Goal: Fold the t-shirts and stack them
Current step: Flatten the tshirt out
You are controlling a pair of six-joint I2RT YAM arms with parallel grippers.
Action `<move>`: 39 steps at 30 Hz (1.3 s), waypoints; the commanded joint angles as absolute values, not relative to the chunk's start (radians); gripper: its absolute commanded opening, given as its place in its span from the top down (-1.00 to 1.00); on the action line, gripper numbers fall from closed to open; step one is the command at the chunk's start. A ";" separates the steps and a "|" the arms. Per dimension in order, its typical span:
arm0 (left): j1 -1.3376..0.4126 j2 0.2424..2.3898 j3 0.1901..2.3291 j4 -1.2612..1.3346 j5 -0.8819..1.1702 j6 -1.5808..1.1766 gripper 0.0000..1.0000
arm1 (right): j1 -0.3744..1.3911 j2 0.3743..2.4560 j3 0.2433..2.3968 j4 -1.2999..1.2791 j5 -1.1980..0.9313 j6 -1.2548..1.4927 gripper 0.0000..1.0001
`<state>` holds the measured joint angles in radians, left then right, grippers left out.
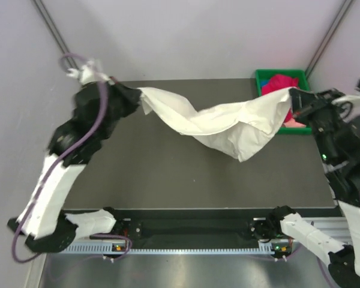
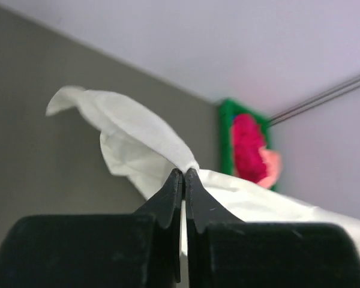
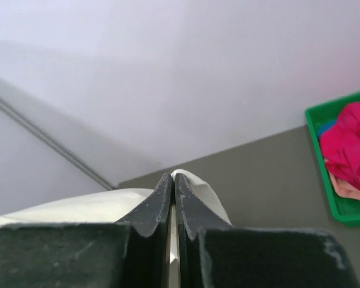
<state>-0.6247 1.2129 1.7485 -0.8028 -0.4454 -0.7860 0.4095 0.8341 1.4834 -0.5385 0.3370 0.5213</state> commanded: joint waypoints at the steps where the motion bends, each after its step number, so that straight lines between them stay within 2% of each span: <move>1: -0.626 1.060 1.786 -0.758 -0.392 -0.733 1.00 | 0.410 0.709 1.520 -0.580 0.272 0.486 1.00; 5: -0.626 0.928 1.749 -0.730 -0.209 -0.788 1.00 | 0.408 0.540 1.546 -0.580 0.152 0.564 1.00; 9: -0.624 0.839 1.691 -0.704 -0.033 -0.845 1.00 | 0.400 0.373 1.568 -0.568 0.127 0.633 1.00; 14: -0.591 0.747 1.701 -0.693 0.043 -0.882 1.00 | 0.342 0.325 1.652 -0.571 0.077 0.661 1.00; 18: -0.485 0.747 1.802 -0.716 0.052 -0.855 1.00 | 0.292 0.444 1.767 -0.627 0.037 0.597 1.00; 22: -0.433 0.843 1.908 -0.781 0.055 -0.786 1.00 | 0.287 0.573 1.805 -0.630 0.071 0.562 1.00; 28: -0.433 0.960 1.720 -0.749 -0.138 -0.692 1.00 | 0.288 0.830 1.770 -0.580 0.046 0.486 1.00; 33: -0.433 1.081 1.712 -0.719 -0.346 -0.603 1.00 | 0.288 0.988 1.721 -0.419 -0.060 0.443 1.00; 39: -0.433 1.143 1.795 -0.637 -0.471 -0.546 1.00 | 0.288 1.169 1.926 -0.466 -0.106 0.394 1.00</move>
<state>-0.4389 1.2102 1.7130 -0.7631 -0.3351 -0.6071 0.2852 1.1877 1.7641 -0.5575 -0.0536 0.4431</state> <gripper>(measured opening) 0.022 0.009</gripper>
